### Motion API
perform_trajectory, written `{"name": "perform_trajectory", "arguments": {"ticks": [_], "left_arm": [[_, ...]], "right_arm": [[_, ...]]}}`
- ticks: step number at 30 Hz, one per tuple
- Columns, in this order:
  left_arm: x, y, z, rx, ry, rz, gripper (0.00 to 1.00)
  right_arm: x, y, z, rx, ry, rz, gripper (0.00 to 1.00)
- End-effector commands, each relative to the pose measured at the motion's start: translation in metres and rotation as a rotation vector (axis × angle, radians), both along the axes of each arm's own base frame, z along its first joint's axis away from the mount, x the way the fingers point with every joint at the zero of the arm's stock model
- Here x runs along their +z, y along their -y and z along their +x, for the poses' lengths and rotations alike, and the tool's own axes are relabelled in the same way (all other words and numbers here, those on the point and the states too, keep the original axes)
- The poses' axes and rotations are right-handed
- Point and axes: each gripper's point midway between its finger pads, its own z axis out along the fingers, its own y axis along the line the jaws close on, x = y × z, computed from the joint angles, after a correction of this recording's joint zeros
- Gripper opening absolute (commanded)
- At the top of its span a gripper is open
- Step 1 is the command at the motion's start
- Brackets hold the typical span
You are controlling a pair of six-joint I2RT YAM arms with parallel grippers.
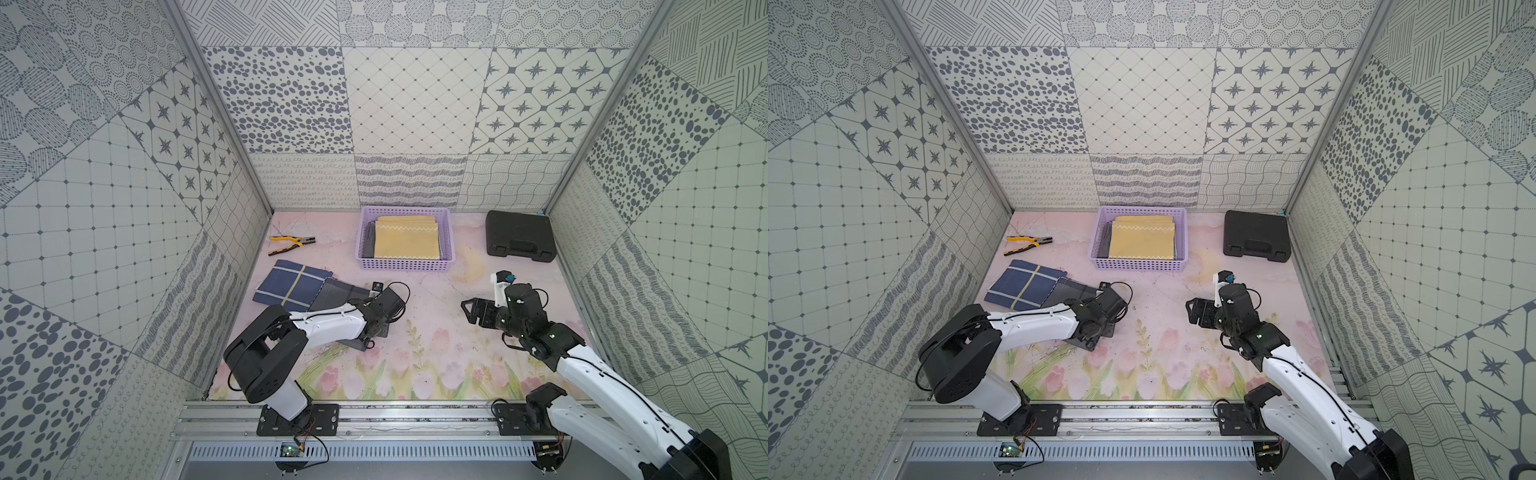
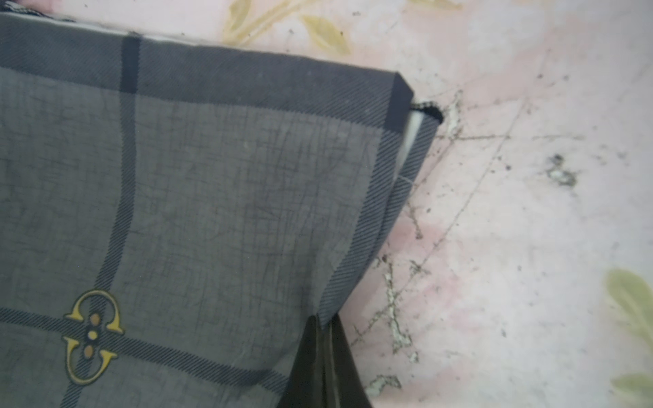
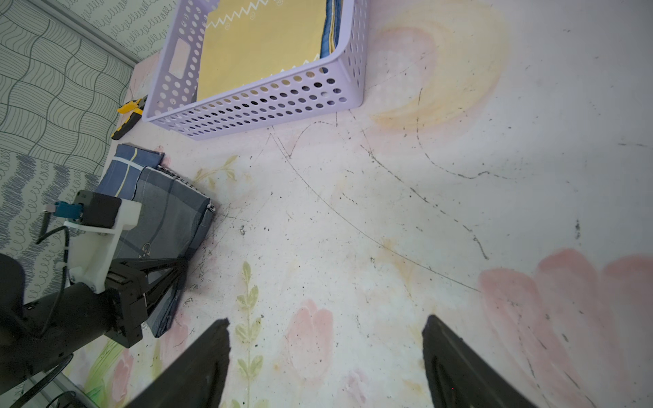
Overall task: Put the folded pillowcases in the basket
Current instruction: Move the pillowcase to the center of the board.
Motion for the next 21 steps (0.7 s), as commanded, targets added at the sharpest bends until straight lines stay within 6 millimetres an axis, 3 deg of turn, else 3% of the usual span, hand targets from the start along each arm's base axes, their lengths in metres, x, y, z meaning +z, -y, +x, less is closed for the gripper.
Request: {"name": "perform_trajectory", "arguments": {"ticks": [1, 15, 16, 21], "left_arm": [[0.011, 0.025, -0.009, -0.054, -0.030, -0.072, 0.00], [0.035, 0.136, -0.013, -0.146, -0.028, -0.320, 0.00], [0.036, 0.144, -0.013, -0.153, -0.028, -0.337, 0.00], [0.040, 0.180, -0.013, -0.181, -0.029, -0.406, 0.00]], "right_arm": [[0.003, 0.002, 0.001, -0.002, 0.035, -0.012, 0.87], [-0.001, 0.022, -0.002, -0.080, 0.028, -0.075, 0.88], [-0.010, 0.025, -0.006, -0.085, 0.010, -0.087, 0.88], [-0.013, 0.028, -0.010, -0.088, 0.002, -0.098, 0.88]]}}
